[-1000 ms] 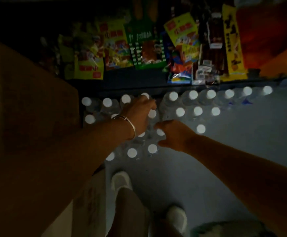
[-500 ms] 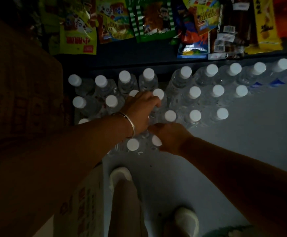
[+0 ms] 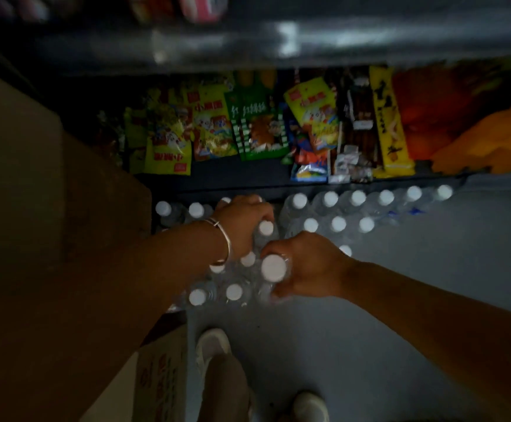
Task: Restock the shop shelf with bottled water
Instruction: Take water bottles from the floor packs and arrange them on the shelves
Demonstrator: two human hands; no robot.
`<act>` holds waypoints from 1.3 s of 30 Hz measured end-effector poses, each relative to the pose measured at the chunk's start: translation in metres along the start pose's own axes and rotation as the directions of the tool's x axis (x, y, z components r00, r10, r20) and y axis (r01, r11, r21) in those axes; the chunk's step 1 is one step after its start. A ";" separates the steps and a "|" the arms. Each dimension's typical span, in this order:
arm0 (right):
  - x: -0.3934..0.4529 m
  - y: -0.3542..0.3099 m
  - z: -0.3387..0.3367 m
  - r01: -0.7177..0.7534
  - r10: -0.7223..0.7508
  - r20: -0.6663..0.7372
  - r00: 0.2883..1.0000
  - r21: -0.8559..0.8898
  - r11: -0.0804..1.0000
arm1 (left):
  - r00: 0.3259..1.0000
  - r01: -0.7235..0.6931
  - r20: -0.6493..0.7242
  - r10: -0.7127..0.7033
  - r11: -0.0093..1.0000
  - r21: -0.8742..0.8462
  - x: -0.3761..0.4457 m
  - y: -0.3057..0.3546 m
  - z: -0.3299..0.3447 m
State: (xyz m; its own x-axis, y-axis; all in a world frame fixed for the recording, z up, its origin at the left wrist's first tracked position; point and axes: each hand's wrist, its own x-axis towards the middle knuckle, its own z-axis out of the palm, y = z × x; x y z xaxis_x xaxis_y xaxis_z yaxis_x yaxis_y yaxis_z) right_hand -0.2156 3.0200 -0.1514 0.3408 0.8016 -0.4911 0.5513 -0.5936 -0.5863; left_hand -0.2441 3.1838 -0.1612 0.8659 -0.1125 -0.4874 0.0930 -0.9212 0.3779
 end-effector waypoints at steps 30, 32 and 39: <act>-0.365 -0.514 -0.656 0.554 -0.389 -0.820 0.420 -0.109 0.826 | 0.751 -0.370 -0.638 0.171 0.909 -0.192 -0.405 0.253 -0.744; -0.363 -0.541 -0.685 0.581 -0.391 -0.850 0.354 -0.128 0.804 | 0.721 -0.411 -0.669 0.180 0.888 -0.205 -0.416 0.246 -0.772; -0.333 -0.599 -0.756 0.595 -0.367 -0.889 0.272 -0.144 0.790 | 0.667 -0.444 -0.734 0.128 0.859 -0.253 -0.420 0.215 -0.836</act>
State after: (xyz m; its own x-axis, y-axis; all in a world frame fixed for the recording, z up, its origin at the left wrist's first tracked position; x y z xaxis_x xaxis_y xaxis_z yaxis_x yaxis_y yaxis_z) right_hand -0.0831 3.1624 0.8500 0.5678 0.4993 0.6545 0.7483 0.0182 -0.6631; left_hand -0.1767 3.3440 0.7829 0.9503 0.0800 0.3008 -0.1799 -0.6474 0.7406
